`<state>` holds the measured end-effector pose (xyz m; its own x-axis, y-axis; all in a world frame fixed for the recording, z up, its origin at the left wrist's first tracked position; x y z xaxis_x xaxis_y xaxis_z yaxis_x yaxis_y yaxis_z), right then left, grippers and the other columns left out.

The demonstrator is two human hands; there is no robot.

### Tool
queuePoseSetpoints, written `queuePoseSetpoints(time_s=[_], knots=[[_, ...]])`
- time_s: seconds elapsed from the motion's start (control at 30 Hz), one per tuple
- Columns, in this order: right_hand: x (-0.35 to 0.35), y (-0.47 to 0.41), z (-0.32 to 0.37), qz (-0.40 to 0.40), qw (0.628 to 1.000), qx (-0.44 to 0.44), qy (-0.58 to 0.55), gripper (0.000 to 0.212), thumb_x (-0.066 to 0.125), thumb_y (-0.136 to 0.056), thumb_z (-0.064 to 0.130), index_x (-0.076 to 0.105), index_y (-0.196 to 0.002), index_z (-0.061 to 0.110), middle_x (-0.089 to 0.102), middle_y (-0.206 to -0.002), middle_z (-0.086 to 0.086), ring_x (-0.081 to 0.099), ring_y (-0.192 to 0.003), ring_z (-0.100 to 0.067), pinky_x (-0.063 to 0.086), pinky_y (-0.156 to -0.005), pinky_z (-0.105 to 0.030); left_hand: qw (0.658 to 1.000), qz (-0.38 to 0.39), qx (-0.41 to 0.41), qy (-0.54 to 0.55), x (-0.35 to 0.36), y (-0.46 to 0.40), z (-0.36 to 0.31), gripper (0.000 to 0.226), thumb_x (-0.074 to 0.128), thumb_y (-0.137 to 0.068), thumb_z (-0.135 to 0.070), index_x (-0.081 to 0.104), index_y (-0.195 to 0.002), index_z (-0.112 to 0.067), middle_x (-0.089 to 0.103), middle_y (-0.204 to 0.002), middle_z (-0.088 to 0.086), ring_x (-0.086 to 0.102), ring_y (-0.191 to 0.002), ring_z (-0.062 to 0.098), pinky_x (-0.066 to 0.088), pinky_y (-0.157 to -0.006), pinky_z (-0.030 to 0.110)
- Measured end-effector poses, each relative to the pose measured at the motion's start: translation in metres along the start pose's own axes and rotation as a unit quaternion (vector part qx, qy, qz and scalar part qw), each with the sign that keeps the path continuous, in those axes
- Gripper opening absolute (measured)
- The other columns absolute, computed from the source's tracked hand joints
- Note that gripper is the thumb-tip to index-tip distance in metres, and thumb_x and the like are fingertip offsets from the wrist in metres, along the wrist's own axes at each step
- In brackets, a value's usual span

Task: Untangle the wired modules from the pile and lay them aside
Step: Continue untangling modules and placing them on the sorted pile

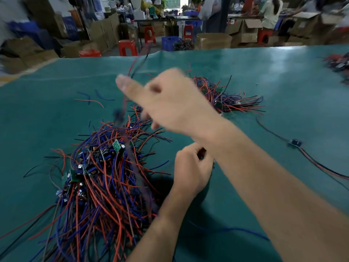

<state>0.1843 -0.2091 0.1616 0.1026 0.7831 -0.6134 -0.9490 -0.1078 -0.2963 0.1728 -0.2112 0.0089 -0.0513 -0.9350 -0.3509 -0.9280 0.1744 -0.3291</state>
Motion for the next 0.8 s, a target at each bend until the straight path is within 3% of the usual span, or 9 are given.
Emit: queuePoseSetpoints(time_s=[0.1,0.17,0.23,0.3,0.4,0.5,0.67,0.73,0.8], knots=[[0.010,-0.015,-0.050,0.061,0.979,0.088,0.174,0.059,0.046,-0.096,0.067,0.061,-0.075,0.013,0.074,-0.095,-0.013,0.072,-0.087,-0.034,0.056,-0.092,-0.040,0.998,0.036,-0.032,-0.029,0.006,-0.004,0.009,0.025,0.056,-0.088,-0.017,0.057,-0.063,-0.021,0.057,-0.063,0.007,0.058,-0.065,0.019,0.037,-0.056,0.021],[-0.014,-0.020,-0.094,0.024,0.955,0.143,0.260,0.040,0.059,-0.093,0.051,0.068,-0.087,0.013,0.072,-0.103,-0.016,0.069,-0.099,-0.035,0.055,-0.093,-0.041,0.999,0.034,-0.043,0.005,0.006,-0.005,0.008,0.016,0.057,-0.088,-0.020,0.068,-0.076,-0.020,0.066,-0.062,-0.008,0.062,-0.064,0.007,0.047,-0.062,0.022],[-0.041,-0.019,-0.136,-0.015,0.929,0.193,0.315,0.024,0.065,-0.087,0.032,0.073,-0.101,0.014,0.071,-0.110,-0.018,0.067,-0.104,-0.036,0.056,-0.093,-0.043,0.999,0.034,-0.038,0.008,0.006,-0.004,0.007,0.021,0.053,-0.084,-0.025,0.073,-0.088,-0.019,0.073,-0.073,-0.004,0.069,-0.073,0.014,0.055,-0.073,0.031],[-0.059,-0.015,-0.170,-0.023,0.912,0.209,0.351,0.024,0.064,-0.085,0.023,0.075,-0.104,0.013,0.069,-0.114,-0.021,0.065,-0.107,-0.038,0.056,-0.094,-0.044,0.999,0.036,-0.038,0.005,0.007,-0.004,0.007,0.023,0.053,-0.083,-0.026,0.074,-0.090,-0.019,0.074,-0.074,-0.001,0.070,-0.076,0.018,0.056,-0.078,0.036],[-0.068,-0.010,-0.204,-0.017,0.912,0.210,0.351,0.034,0.065,-0.092,0.027,0.070,-0.125,0.020,0.061,-0.132,-0.021,0.056,-0.123,-0.040,0.047,-0.102,-0.041,0.999,0.031,-0.041,-0.003,0.006,-0.004,0.007,0.017,0.057,-0.087,-0.021,0.073,-0.089,-0.019,0.073,-0.072,-0.003,0.070,-0.075,0.016,0.056,-0.077,0.037],[-0.064,-0.009,-0.216,-0.015,0.931,0.180,0.318,0.034,0.067,-0.094,0.025,0.070,-0.127,0.023,0.067,-0.131,-0.013,0.059,-0.121,-0.036,0.047,-0.099,-0.036,0.999,0.033,-0.042,-0.002,0.005,-0.003,0.006,0.019,0.054,-0.085,-0.023,0.073,-0.088,-0.019,0.072,-0.069,-0.004,0.070,-0.073,0.015,0.056,-0.076,0.037],[-0.087,-0.002,-0.210,-0.144,0.953,0.167,0.208,0.008,0.072,-0.089,0.019,0.077,-0.089,0.026,0.072,-0.081,0.000,0.069,-0.091,-0.025,0.050,-0.081,-0.029,0.998,0.030,-0.050,0.016,0.005,-0.003,0.007,0.021,0.053,-0.083,-0.023,0.073,-0.087,-0.018,0.071,-0.068,-0.002,0.070,-0.072,0.018,0.057,-0.075,0.038],[-0.096,0.011,-0.203,-0.181,0.965,0.182,0.060,0.012,0.072,-0.088,0.013,0.072,-0.082,0.024,0.074,-0.077,-0.002,0.069,-0.073,-0.017,0.050,-0.070,-0.027,0.998,0.027,-0.052,0.015,0.005,-0.004,0.009,0.018,0.055,-0.086,-0.019,0.073,-0.088,-0.019,0.071,-0.068,-0.003,0.070,-0.071,0.017,0.057,-0.074,0.037],[-0.100,0.028,-0.194,-0.197,0.944,0.197,-0.175,0.014,0.068,-0.091,0.004,0.066,-0.088,0.017,0.077,-0.081,-0.012,0.066,-0.060,-0.017,0.050,-0.056,-0.025,0.998,0.025,-0.056,0.027,0.006,-0.004,0.010,0.016,0.055,-0.089,-0.017,0.071,-0.088,-0.020,0.071,-0.066,-0.004,0.068,-0.067,0.014,0.056,-0.070,0.033]])
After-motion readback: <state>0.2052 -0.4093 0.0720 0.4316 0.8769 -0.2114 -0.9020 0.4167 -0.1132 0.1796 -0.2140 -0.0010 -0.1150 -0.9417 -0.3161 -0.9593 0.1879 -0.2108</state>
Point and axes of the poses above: each hand's wrist, its own y-axis away from the middle knuckle, its own x-axis out of the palm, z = x × y, the point moved 7 cm from there along -y, towards the middle knuckle
